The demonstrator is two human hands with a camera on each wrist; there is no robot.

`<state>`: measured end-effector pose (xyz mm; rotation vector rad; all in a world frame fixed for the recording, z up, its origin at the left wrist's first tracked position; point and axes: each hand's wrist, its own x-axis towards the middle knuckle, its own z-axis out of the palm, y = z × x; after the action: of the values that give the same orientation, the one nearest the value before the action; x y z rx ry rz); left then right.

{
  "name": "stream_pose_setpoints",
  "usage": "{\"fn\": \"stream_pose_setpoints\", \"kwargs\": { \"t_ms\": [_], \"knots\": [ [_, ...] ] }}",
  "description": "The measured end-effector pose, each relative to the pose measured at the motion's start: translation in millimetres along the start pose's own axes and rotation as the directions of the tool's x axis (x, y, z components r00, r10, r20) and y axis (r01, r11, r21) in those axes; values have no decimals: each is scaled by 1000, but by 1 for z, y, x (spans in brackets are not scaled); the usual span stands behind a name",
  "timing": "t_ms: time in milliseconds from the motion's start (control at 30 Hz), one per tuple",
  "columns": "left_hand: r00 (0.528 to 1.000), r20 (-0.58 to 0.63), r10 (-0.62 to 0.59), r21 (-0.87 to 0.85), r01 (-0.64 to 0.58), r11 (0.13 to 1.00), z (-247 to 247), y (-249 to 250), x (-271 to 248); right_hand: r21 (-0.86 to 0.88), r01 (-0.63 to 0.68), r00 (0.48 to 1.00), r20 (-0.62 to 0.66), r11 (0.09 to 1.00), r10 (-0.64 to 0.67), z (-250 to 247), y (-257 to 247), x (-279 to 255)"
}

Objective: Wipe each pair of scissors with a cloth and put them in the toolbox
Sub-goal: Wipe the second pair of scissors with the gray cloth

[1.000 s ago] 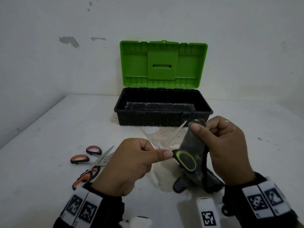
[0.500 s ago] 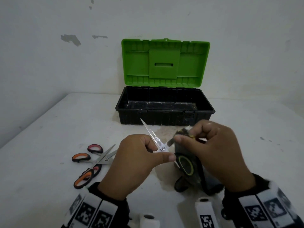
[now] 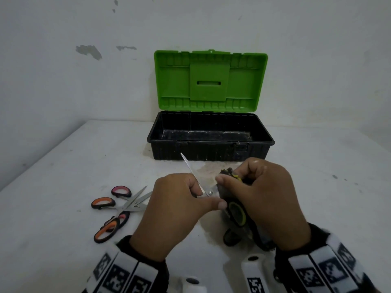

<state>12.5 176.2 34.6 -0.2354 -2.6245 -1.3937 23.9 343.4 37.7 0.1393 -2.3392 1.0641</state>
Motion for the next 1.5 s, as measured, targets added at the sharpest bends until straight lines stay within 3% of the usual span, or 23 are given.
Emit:
{"fn": "stream_pose_setpoints", "kwargs": {
  "t_ms": [167, 267, 433, 600, 767, 967, 1133, 1333, 1500],
  "knots": [
    [999, -30, -25, -28, 24, 999, -4, 0, 2, 42, -14, 1000, 28, 999, 13, -14, 0, 0],
    [999, -25, -27, -50, 25, 998, -5, 0, 3, 41, 71, 994, 81, 997, -75, -17, -4, -5],
    [998, 24, -54, 4, 53, 999, 1, 6, 2, -107, 225, 971, 111, 968, -213, -9, -5, -12],
    [997, 40, -73, 57, 71, 996, 3, 7, 1, -139, 152, 988, 34, 978, -149, 6, -6, -11],
    [997, 53, -51, -35, 53, 998, 1, 0, -1, -146, 102, 992, -57, 984, -111, 3, -5, -4],
    [941, 309, -134, -337, 241, 910, -16, -6, 1, 42, -59, 982, -177, 997, 66, -19, 7, 4],
    [904, 409, -122, -392, 295, 871, -21, -8, 5, 137, -107, 976, -174, 985, 130, -21, 18, -2],
    [972, 235, 11, -343, 72, 936, -25, -15, 4, 152, -129, 973, -171, 980, 154, -25, 27, -1],
    [994, 106, -29, -476, 76, 876, -27, -19, 8, 193, -187, 947, -225, 963, 229, -35, 41, 3]
  ]
}}
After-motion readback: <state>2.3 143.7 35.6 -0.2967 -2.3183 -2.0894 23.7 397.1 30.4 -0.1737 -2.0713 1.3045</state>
